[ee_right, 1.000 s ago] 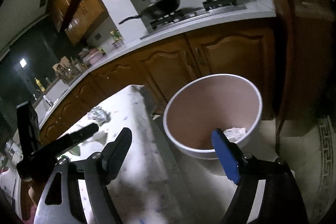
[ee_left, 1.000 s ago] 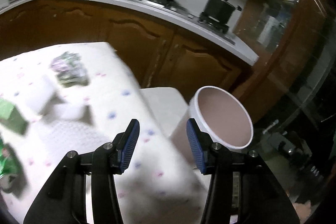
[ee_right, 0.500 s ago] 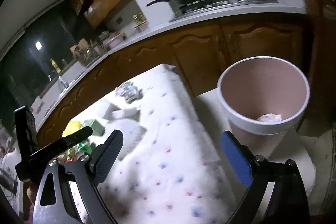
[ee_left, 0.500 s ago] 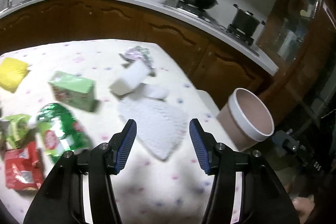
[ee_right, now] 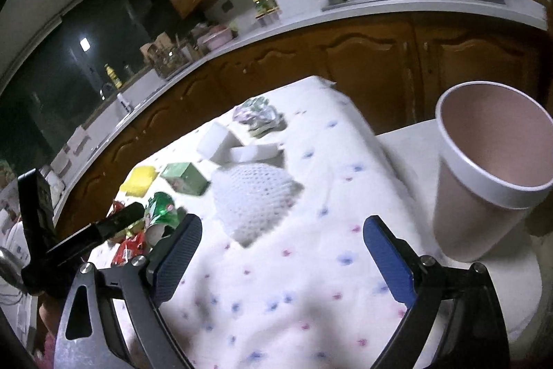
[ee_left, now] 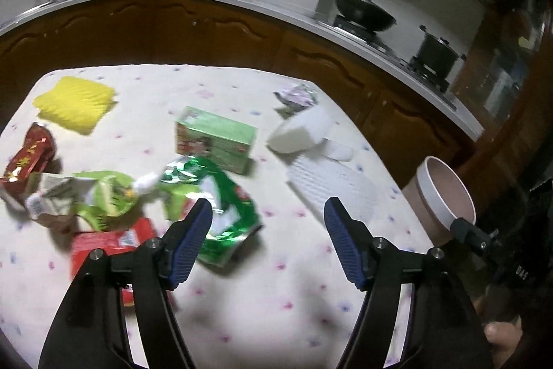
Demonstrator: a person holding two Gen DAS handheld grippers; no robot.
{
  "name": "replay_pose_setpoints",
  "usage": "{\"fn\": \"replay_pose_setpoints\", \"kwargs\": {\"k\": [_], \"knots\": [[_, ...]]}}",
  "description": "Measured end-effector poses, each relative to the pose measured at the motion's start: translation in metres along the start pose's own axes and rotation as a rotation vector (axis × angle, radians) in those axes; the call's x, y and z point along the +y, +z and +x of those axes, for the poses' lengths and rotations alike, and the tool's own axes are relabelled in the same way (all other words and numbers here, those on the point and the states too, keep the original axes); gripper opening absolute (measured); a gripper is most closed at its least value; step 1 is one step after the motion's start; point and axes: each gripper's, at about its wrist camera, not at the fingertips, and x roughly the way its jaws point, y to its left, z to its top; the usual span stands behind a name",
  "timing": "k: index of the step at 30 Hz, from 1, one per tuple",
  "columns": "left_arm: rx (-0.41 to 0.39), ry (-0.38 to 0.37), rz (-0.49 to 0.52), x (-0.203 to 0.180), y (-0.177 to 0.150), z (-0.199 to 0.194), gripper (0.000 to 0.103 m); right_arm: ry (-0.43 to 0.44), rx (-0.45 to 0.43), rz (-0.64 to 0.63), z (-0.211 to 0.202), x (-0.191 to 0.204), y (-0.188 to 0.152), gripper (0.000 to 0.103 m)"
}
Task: Collect trash
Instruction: 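Move both open tools back over the table of trash, then grasp the green juice carton with the left tool while the right tool grasps a white foam block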
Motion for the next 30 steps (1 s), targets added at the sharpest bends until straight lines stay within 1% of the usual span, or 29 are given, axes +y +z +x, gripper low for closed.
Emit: {"fn": "replay_pose_setpoints", "kwargs": {"k": [5,8,12,16,18,24,28,30], "knots": [[-0.008,0.028,-0.028,0.018,0.009,-0.003,0.07,0.016,0.006,-0.035,0.009,0.018,0.002,0.096],[-0.005,0.035,-0.032,0.026,0.013,-0.002,0.072,0.021,0.003,-0.056,0.012,0.028,0.004,0.096],[-0.001,0.044,-0.035,0.033,0.018,0.0,0.074,0.029,0.0,-0.078,0.017,0.037,0.009,0.096],[0.002,0.057,-0.036,0.039,0.027,0.003,0.074,0.029,0.02,-0.098,0.031,0.045,0.013,0.096],[0.005,0.058,-0.039,0.043,0.032,0.006,0.076,0.034,0.021,-0.105,0.035,0.047,0.016,0.096],[0.036,0.081,-0.049,0.055,0.05,0.02,0.077,0.064,0.011,-0.115,0.046,0.062,0.03,0.095],[0.04,0.106,-0.035,0.059,0.063,0.029,0.077,0.099,0.018,-0.091,0.057,0.066,0.044,0.095],[0.06,0.11,-0.028,0.061,0.069,0.036,0.077,0.118,0.022,-0.072,0.063,0.068,0.05,0.094]]}}
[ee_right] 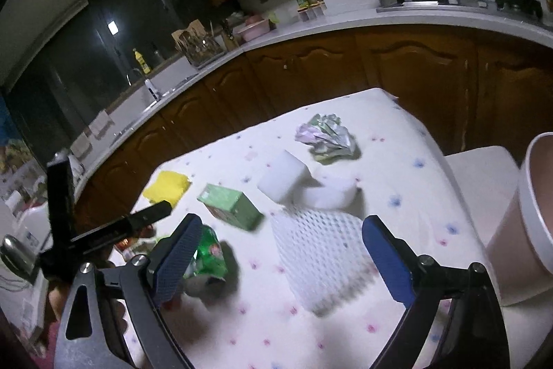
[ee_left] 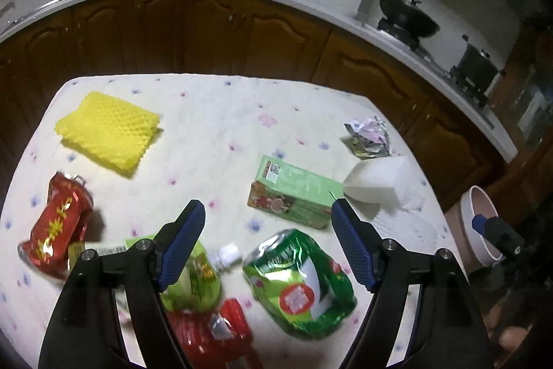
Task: Collect trash
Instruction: 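Grasp the green juice carton with the left tool while the right tool grasps a white foam block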
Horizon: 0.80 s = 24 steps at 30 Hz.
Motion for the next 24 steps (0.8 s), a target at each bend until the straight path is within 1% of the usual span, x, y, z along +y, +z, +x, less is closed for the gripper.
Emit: {"fn": "replay_pose_setpoints", "kwargs": {"k": [3,5,6,7,8,9,10,11,12,14,15,16,17,18,19,21,22,24], "knots": [[0.005,0.006,0.022,0.0,0.01,0.008,0.078,0.034,0.013,0.037,0.012,0.0,0.008,0.09],[0.023,0.02,0.012,0.002,0.017,0.016,0.079,0.056,0.025,0.062,0.024,0.001,0.015,0.088],[0.041,0.007,-0.003,0.003,0.021,0.022,0.079,0.056,0.034,0.075,0.029,0.0,0.017,0.087],[0.053,-0.011,-0.017,0.005,0.024,0.026,0.079,0.058,0.043,0.09,0.035,-0.001,0.019,0.084],[0.062,-0.017,-0.023,0.005,0.026,0.03,0.081,0.065,0.051,0.11,0.042,-0.002,0.021,0.081],[0.075,-0.012,-0.028,0.006,0.028,0.035,0.082,0.069,0.059,0.131,0.049,-0.004,0.023,0.08],[0.09,-0.005,-0.035,0.006,0.03,0.041,0.082,0.07,0.068,0.148,0.056,-0.006,0.025,0.077],[0.099,-0.011,-0.04,0.008,0.031,0.044,0.082,0.071,0.079,0.167,0.065,-0.008,0.027,0.073],[0.101,-0.021,-0.04,0.008,0.032,0.046,0.082,0.074,0.093,0.18,0.071,-0.01,0.029,0.072],[0.115,-0.023,-0.017,0.009,0.034,0.05,0.082,0.084,0.126,0.221,0.087,-0.016,0.031,0.067],[0.122,-0.019,-0.005,0.009,0.034,0.052,0.082,0.062,0.131,0.239,0.093,-0.018,0.031,0.065],[0.124,-0.01,0.008,0.009,0.035,0.053,0.082,0.065,0.143,0.251,0.101,-0.021,0.031,0.056],[0.122,-0.006,0.024,0.009,0.036,0.054,0.082,0.064,0.154,0.258,0.107,-0.024,0.031,0.034],[0.121,-0.013,0.043,0.009,0.038,0.055,0.082,0.067,0.163,0.258,0.111,-0.026,0.03,0.03],[0.124,-0.028,0.074,0.007,0.039,0.055,0.082,0.091,0.153,0.262,0.112,-0.028,0.029,0.031],[0.127,-0.066,0.161,0.002,0.041,0.054,0.082,0.089,0.131,0.243,0.107,-0.028,0.029,0.03],[0.125,-0.086,0.22,0.0,0.042,0.052,0.083,0.103,0.113,0.234,0.101,-0.027,0.029,0.03],[0.126,-0.12,0.368,-0.007,0.044,0.051,0.085,0.122,0.087,0.233,0.088,-0.029,0.029,0.03]]}}
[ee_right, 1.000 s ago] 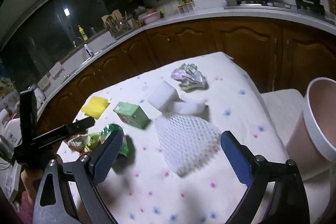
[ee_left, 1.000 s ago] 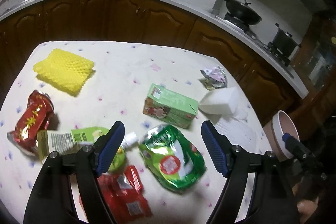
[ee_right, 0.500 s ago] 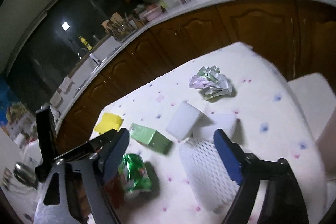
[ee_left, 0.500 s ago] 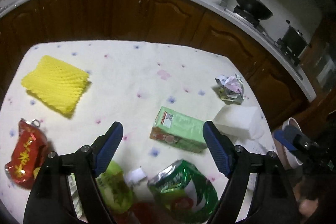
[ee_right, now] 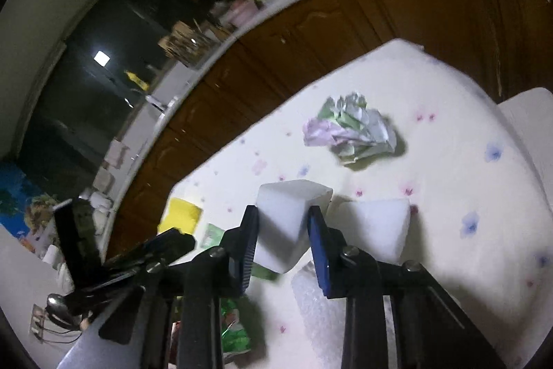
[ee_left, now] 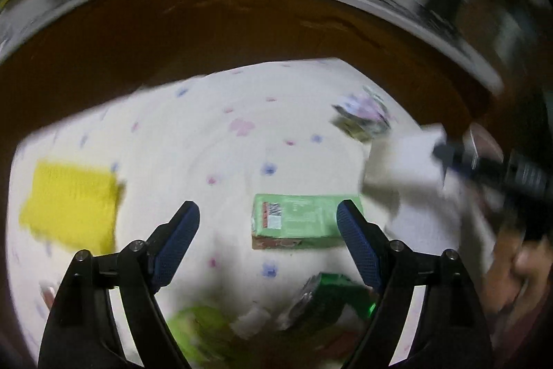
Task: Collect trash
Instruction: 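Grasp the green juice carton with the left tool while the right tool grasps a white foam block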
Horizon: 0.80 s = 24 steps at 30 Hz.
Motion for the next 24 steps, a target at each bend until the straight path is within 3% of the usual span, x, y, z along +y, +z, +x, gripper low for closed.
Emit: {"fn": "replay_pose_setpoints", "kwargs": {"k": [3,5,9,15,21,24], "knots": [[0.014,0.027,0.192,-0.005,0.006,0.007,0.086,0.022,-0.031,-0.001,-0.022,-0.003,-0.001,0.03],[0.035,0.02,0.254,-0.002,0.011,0.016,0.086,0.022,-0.046,0.007,-0.035,-0.006,-0.003,0.03],[0.111,-0.097,0.305,0.002,0.015,0.034,0.086,0.022,-0.051,0.025,-0.05,-0.012,-0.006,0.03],[0.141,-0.194,0.367,-0.003,0.019,0.042,0.086,0.0,-0.068,0.024,-0.069,-0.014,-0.01,0.031],[0.183,-0.266,0.472,-0.031,0.015,0.042,0.086,-0.002,-0.076,0.029,-0.079,-0.013,-0.013,0.031],[0.225,-0.172,0.535,-0.044,0.006,0.056,0.084,-0.008,-0.089,0.034,-0.085,-0.014,-0.016,0.031]]}}
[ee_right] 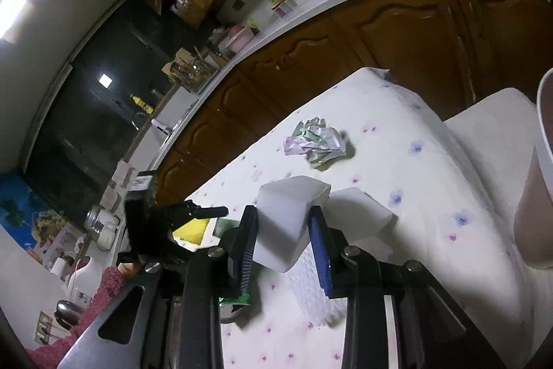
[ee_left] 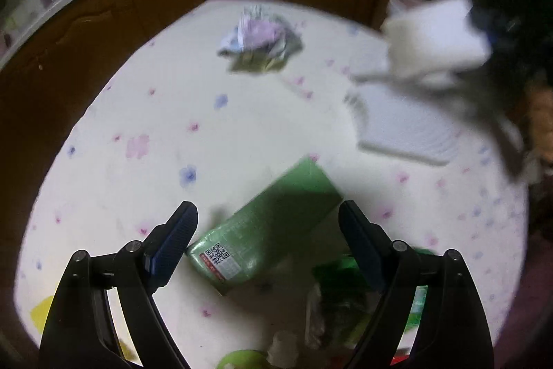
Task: Collect trash
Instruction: 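Grasp the green juice carton with the left tool while the right tool grasps a white foam block, then carry the carton and foam block over the bin and open both tools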
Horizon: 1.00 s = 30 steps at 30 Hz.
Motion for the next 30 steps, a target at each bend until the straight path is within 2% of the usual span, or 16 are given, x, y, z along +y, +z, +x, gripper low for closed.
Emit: {"fn": "replay_pose_setpoints", "kwargs": {"k": [1,2,3,5,10,16,20,25,30], "knots": [[0.003,0.034,0.012,-0.004,0.0,0.003,0.082,-0.001,-0.003,-0.001,-0.002,0.0,-0.001,0.031],[0.001,0.033,0.014,-0.005,0.0,0.004,0.069,0.0,-0.006,-0.002,-0.003,0.0,-0.002,0.031],[0.009,0.003,-0.001,-0.005,-0.001,0.005,0.049,0.001,-0.006,-0.003,-0.005,0.0,-0.003,0.031],[0.01,-0.022,-0.037,-0.004,-0.002,0.0,0.031,-0.002,-0.01,-0.01,-0.01,0.001,-0.006,0.031],[-0.053,-0.005,-0.088,-0.011,-0.003,-0.024,0.03,-0.016,-0.037,-0.041,-0.024,0.005,-0.011,0.03],[-0.189,-0.013,-0.209,-0.023,0.005,-0.072,0.03,-0.008,-0.071,-0.051,-0.043,0.006,-0.015,0.03],[-0.287,-0.027,-0.273,-0.048,0.012,-0.099,0.03,-0.001,-0.088,-0.055,-0.055,0.007,-0.02,0.03],[-0.362,-0.07,-0.366,-0.077,0.016,-0.112,0.03,-0.003,-0.118,-0.057,-0.074,0.001,-0.025,0.03],[-0.398,-0.118,-0.467,-0.107,0.015,-0.103,0.03,-0.03,-0.17,-0.085,-0.1,-0.001,-0.031,0.03]]}}
